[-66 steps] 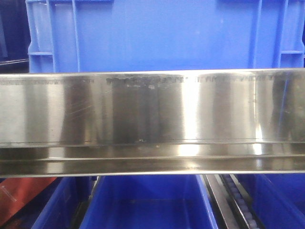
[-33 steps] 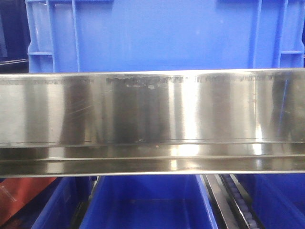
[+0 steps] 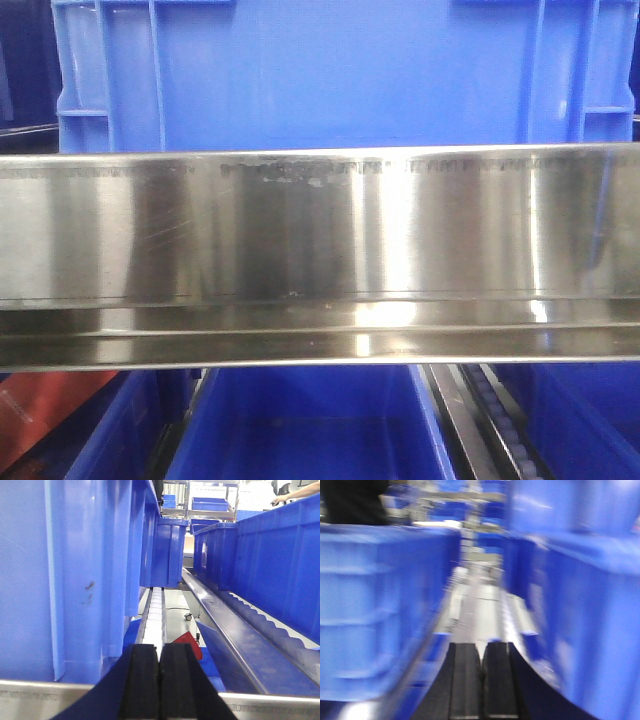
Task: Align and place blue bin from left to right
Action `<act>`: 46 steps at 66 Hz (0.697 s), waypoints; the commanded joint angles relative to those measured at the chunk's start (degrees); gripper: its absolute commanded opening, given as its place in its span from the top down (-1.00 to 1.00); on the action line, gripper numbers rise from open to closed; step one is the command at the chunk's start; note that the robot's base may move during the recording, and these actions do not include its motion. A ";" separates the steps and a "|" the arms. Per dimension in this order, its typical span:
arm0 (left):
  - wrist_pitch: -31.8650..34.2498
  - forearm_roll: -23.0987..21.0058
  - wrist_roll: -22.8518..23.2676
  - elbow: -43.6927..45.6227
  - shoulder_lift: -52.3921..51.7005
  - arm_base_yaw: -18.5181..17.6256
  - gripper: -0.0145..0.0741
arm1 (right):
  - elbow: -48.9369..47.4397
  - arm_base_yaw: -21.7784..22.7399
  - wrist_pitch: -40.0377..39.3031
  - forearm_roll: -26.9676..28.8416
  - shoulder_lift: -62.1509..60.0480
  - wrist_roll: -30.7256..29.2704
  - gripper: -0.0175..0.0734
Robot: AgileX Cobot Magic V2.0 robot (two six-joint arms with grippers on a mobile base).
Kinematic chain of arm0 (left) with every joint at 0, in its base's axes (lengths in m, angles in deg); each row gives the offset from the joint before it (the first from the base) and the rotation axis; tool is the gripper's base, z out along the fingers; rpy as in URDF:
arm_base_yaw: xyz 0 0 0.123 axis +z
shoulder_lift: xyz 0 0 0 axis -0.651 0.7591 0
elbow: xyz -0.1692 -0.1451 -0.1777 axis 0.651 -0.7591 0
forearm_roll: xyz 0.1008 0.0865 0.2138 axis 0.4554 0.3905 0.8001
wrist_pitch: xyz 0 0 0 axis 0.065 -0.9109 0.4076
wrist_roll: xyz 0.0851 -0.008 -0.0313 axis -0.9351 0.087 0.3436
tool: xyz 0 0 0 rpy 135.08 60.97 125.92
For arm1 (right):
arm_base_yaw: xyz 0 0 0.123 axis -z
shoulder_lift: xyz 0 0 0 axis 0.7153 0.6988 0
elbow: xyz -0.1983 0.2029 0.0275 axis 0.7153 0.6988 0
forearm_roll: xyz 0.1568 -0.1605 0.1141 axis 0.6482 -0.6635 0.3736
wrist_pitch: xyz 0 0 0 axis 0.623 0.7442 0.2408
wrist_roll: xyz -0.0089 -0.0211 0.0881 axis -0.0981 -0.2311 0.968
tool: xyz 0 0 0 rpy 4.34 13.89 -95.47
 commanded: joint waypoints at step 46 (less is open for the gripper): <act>1.13 -0.32 0.00 0.05 -0.35 0.08 0.92 | 18.93 4.78 -20.73 1.37 -4.10 -0.47 0.78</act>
